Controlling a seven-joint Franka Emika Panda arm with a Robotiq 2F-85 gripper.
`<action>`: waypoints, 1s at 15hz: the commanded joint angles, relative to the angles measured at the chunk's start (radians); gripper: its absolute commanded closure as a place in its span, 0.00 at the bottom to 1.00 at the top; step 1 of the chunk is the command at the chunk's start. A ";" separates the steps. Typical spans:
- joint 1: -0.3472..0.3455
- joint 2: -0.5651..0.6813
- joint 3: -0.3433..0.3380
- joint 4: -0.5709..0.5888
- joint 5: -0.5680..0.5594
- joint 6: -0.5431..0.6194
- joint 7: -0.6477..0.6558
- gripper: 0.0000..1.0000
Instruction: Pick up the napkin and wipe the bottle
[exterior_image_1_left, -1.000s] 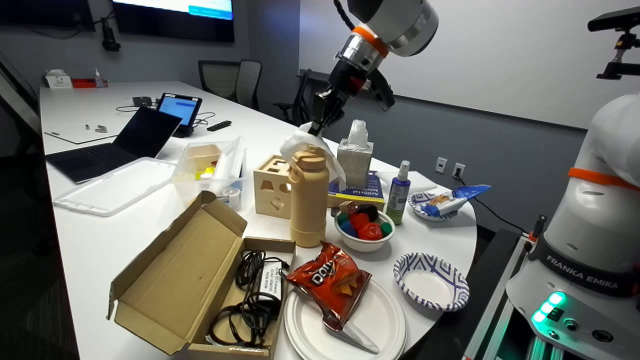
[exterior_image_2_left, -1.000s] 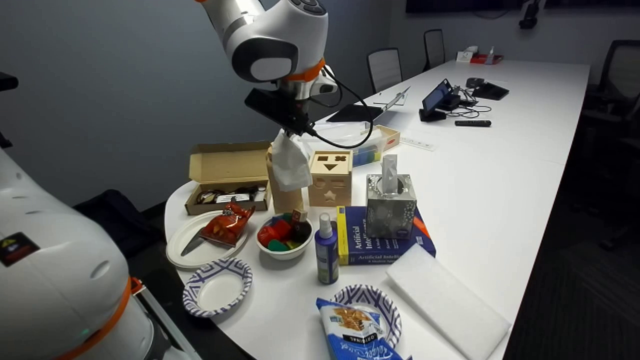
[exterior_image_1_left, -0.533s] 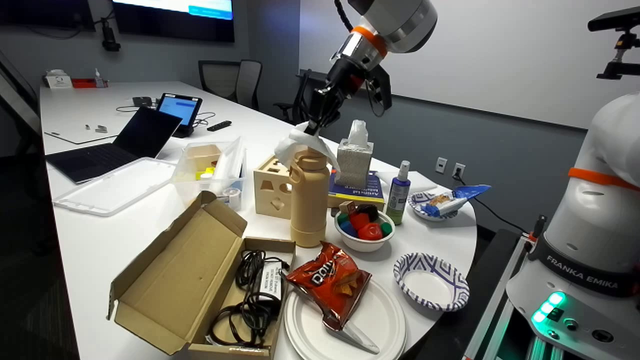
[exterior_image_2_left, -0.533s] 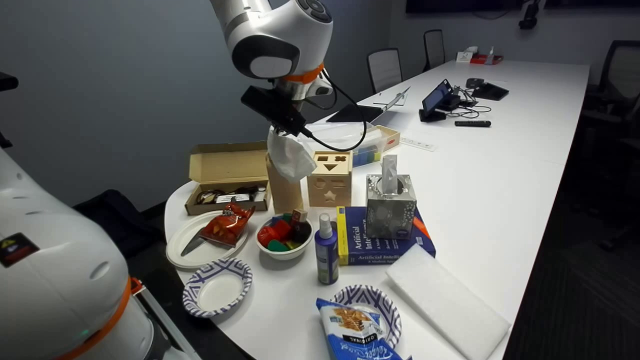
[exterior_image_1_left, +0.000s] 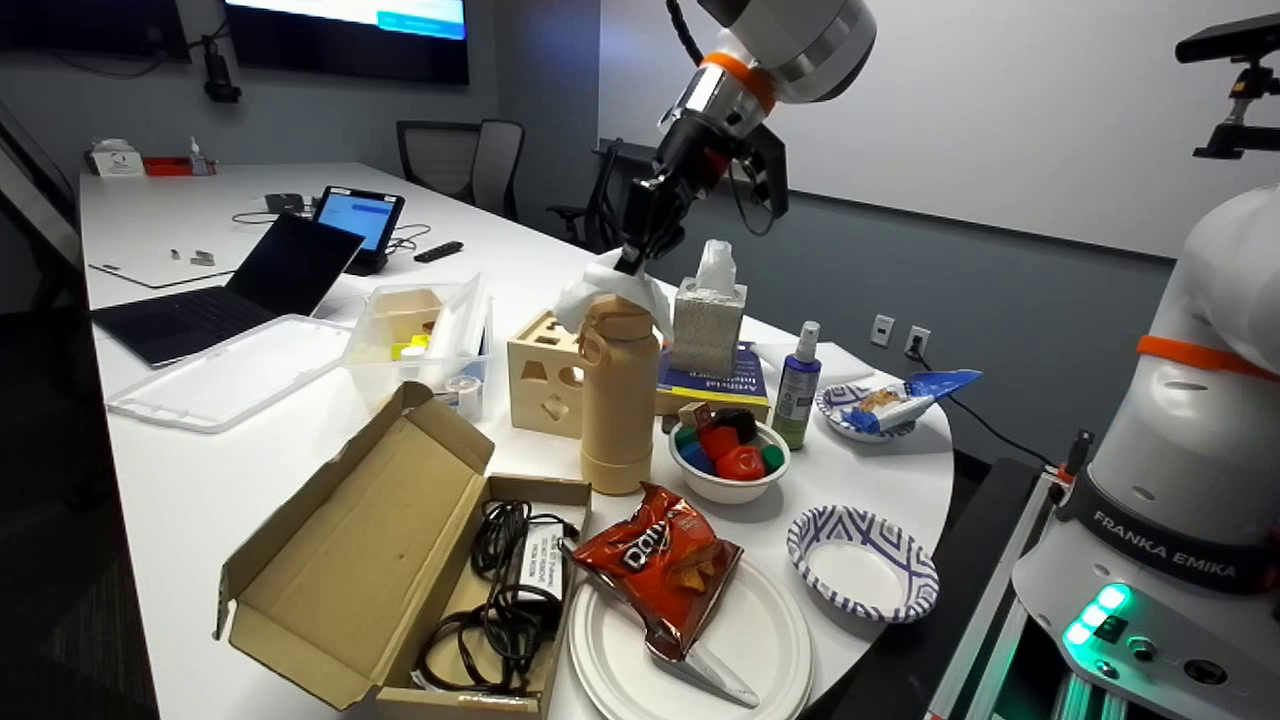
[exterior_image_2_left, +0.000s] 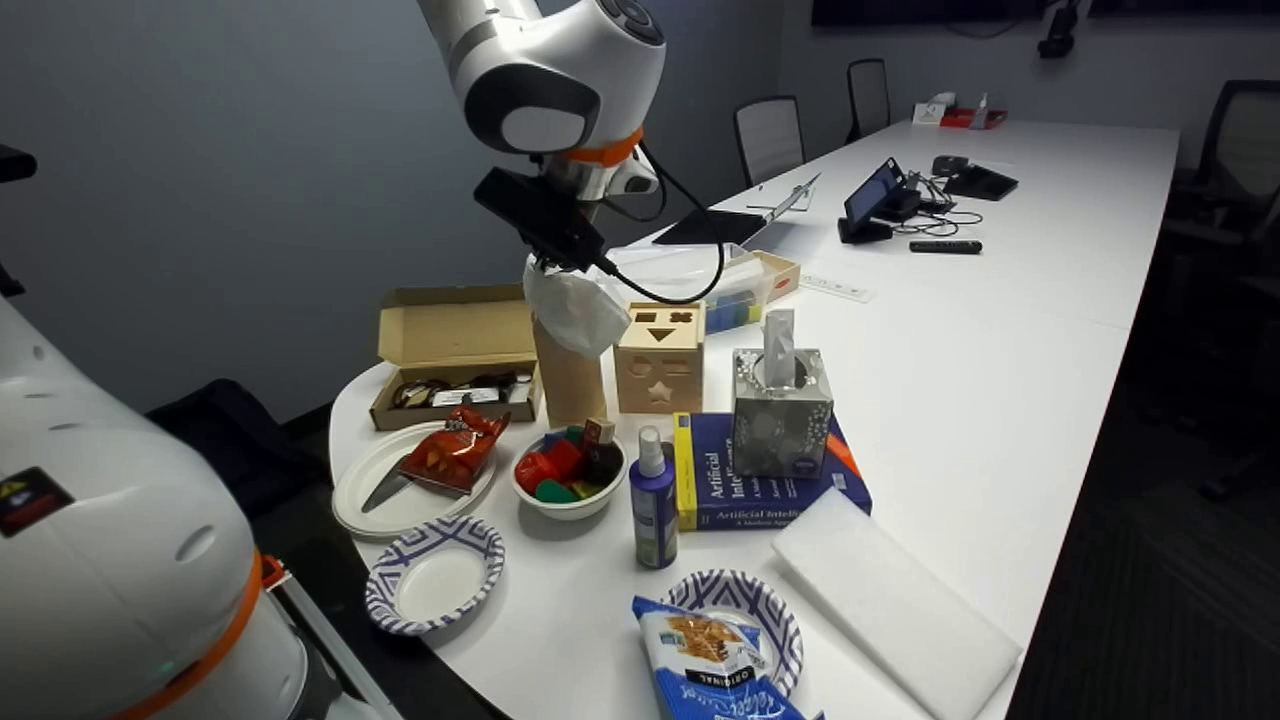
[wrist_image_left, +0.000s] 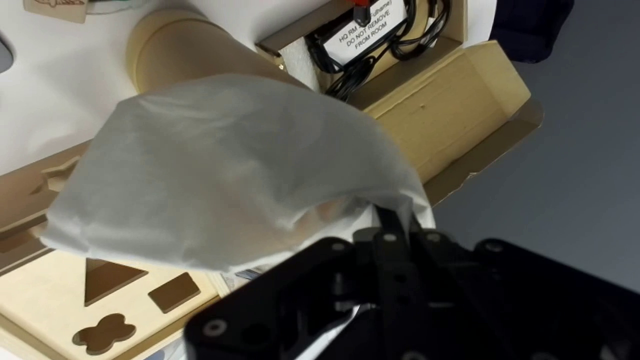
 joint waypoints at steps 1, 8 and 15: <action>-0.027 -0.058 0.021 -0.026 -0.088 -0.011 0.102 1.00; -0.040 -0.088 0.012 -0.032 -0.265 -0.054 0.276 1.00; -0.051 -0.084 0.015 -0.045 -0.386 -0.005 0.401 1.00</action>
